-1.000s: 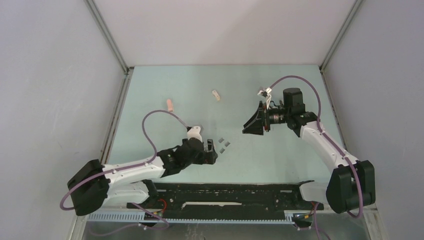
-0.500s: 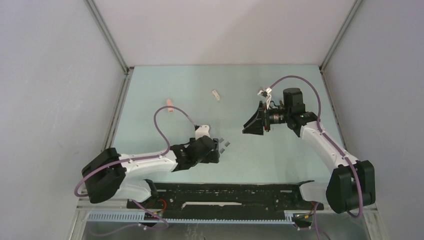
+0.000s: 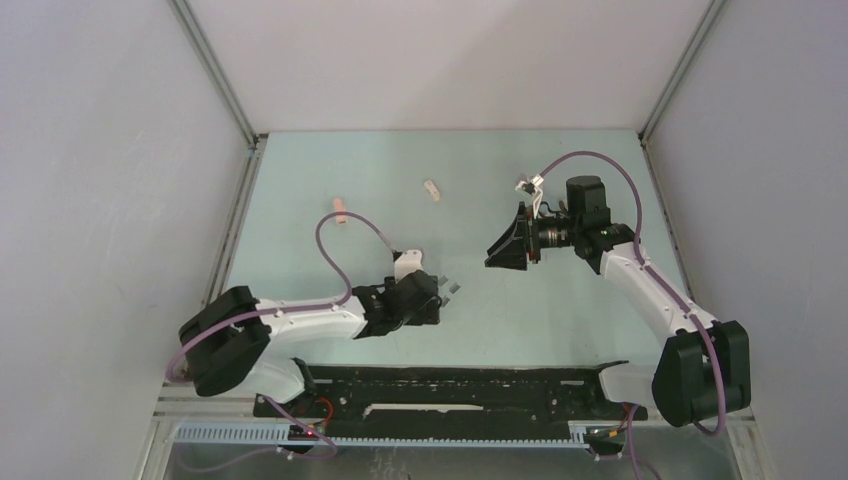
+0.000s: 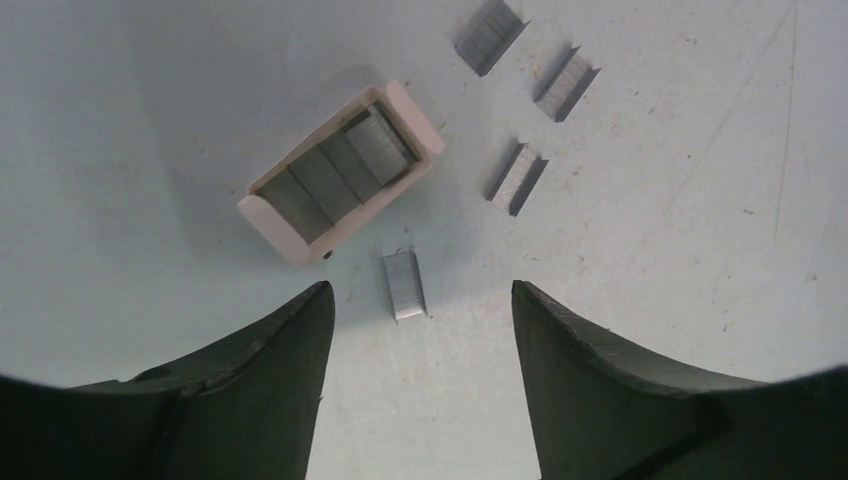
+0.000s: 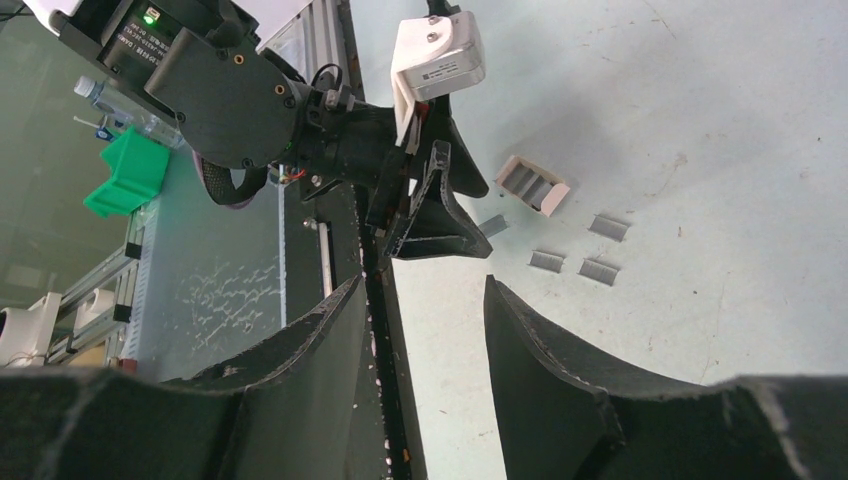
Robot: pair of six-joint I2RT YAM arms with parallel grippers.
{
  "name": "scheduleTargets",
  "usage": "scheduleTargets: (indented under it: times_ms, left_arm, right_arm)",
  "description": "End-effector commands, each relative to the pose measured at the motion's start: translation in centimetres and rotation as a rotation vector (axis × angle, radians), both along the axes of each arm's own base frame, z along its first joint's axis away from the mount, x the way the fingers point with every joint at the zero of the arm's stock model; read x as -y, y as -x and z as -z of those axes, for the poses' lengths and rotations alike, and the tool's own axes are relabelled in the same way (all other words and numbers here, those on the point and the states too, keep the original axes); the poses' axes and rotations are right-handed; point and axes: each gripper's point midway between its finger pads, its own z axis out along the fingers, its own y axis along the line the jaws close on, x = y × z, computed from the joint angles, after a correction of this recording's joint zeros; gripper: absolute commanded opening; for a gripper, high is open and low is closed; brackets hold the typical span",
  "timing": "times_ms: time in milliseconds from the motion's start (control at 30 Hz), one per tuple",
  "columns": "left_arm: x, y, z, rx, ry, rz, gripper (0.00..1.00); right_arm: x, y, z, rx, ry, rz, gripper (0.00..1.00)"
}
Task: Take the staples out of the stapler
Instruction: Pick up the staple from the center of the board.
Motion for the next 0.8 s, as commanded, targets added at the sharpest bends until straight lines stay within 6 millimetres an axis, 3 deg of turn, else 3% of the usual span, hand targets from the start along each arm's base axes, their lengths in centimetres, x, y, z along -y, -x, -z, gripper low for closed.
scheduleTargets:
  times_ms: [0,267,767]
  left_arm:
    - [2.0,-1.6,-1.9,0.035,0.036,-0.032,0.68]
    - [1.4,-1.4,-0.7,0.013,-0.084,-0.041,0.56]
    - [1.0,-1.1,0.2,0.002,-0.133,-0.052,0.54]
  right_arm:
    - [-0.1,-0.2,-1.7,0.058,-0.018,-0.014,0.56]
    - [0.0,-0.1,-1.7,0.056,-0.022,-0.017,0.56]
    - [0.1,-0.1,-1.9,0.055,-0.028,-0.018,0.56]
